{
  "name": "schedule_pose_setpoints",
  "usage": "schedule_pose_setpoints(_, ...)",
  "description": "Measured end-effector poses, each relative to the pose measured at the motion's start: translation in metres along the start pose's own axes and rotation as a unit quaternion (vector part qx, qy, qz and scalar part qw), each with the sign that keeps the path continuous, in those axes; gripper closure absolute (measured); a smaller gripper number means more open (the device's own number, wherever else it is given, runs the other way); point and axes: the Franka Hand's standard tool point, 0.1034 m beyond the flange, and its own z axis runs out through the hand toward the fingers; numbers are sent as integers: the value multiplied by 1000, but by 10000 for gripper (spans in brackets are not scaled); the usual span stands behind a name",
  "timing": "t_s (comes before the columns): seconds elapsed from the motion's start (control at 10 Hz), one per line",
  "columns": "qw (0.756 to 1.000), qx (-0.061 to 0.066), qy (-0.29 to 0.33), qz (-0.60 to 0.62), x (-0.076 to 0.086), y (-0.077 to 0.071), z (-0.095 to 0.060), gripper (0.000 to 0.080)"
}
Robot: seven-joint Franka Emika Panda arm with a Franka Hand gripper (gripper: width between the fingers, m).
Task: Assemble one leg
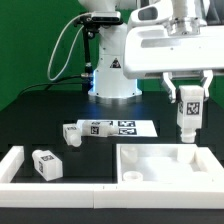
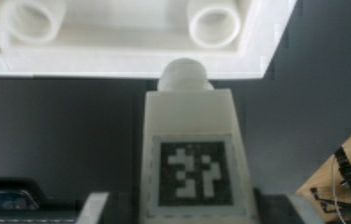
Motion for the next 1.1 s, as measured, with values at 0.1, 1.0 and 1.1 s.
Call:
schedule_pose_setpoints(0.1,1000,3,5,-1,11,-8,11,512)
schedule_pose_setpoints(1.0,1000,2,-17,0,-9,-8,26,512)
schedule_pose_setpoints(1.1,1000,5,-18,-2,-10,-13,26,512)
